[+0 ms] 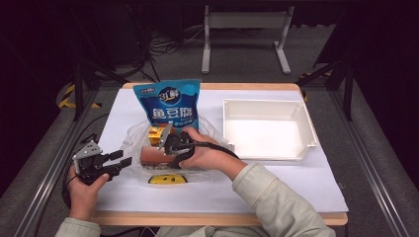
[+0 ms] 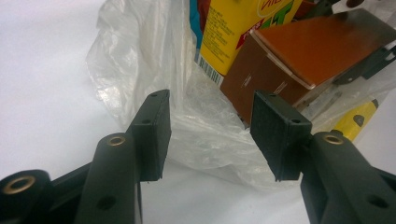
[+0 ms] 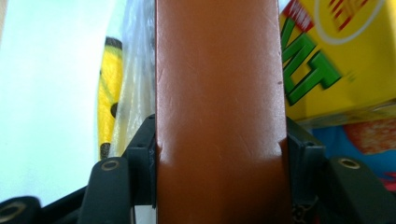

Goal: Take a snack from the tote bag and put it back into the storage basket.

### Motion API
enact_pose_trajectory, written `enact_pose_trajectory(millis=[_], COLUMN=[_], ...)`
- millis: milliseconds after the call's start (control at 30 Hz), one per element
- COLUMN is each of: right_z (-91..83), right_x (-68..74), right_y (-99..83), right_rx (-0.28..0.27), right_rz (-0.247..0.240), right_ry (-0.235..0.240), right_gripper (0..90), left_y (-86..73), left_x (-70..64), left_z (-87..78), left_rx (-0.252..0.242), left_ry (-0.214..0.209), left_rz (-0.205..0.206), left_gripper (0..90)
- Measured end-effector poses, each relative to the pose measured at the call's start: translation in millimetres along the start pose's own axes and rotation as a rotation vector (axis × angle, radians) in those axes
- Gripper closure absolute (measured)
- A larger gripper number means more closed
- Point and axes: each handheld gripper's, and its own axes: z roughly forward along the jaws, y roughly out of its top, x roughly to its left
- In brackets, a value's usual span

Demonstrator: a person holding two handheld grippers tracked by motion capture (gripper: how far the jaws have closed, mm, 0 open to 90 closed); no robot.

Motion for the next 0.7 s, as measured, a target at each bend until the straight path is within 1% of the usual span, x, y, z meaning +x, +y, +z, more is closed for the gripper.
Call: enact_pose_trajectory(millis=[133, 200, 267, 300, 333, 400, 467, 567, 700], right_z=[-8.3, -14.0, -18.6, -21.0, -21.0, -25.5, -28.8, -32.2, -36.8], right_x=[-0.2, -1.4, -2.6, -3.0, -3.0, -3.2, -3.0, -4.0, -5.4], right_y=[2.3, 3.5, 4.6, 5.4, 5.4, 6.8, 7.5, 7.2, 6.3], right_rx=[-0.039, -0.073, -0.092, -0.099, -0.099, -0.130, -0.145, -0.166, -0.190], right_rz=[-0.007, 0.001, 0.007, 0.008, 0.008, 0.008, 0.007, 0.021, 0.033], right_ry=[-0.009, -0.013, -0.009, -0.015, -0.015, -0.023, -0.031, -0.019, -0.017], right_gripper=[43.0, 42.9, 42.9, 42.9, 42.9, 42.8, 42.8, 42.7, 42.7], left_y=[-0.2, -0.2, -0.3, -0.4, -0.4, -0.5, -0.4, -0.4, -0.3], left_x=[-0.7, -0.1, 0.0, 0.1, 0.1, 0.1, 0.0, -0.1, -0.6], left_z=[0.6, 0.4, 0.4, 0.4, 0.4, 0.6, 0.6, 0.7, 1.5], left_rx=[0.001, 0.001, -0.002, -0.002, -0.002, -0.001, 0.002, 0.001, 0.004], left_ry=[0.000, 0.000, 0.000, -0.001, -0.001, 0.000, -0.001, -0.002, -0.003], left_rz=[-0.006, -0.003, -0.005, -0.008, -0.008, -0.008, -0.006, -0.006, -0.007], left_gripper=[48.7, 48.7, 48.7, 48.7, 48.7, 48.7, 48.7, 48.7, 48.7])
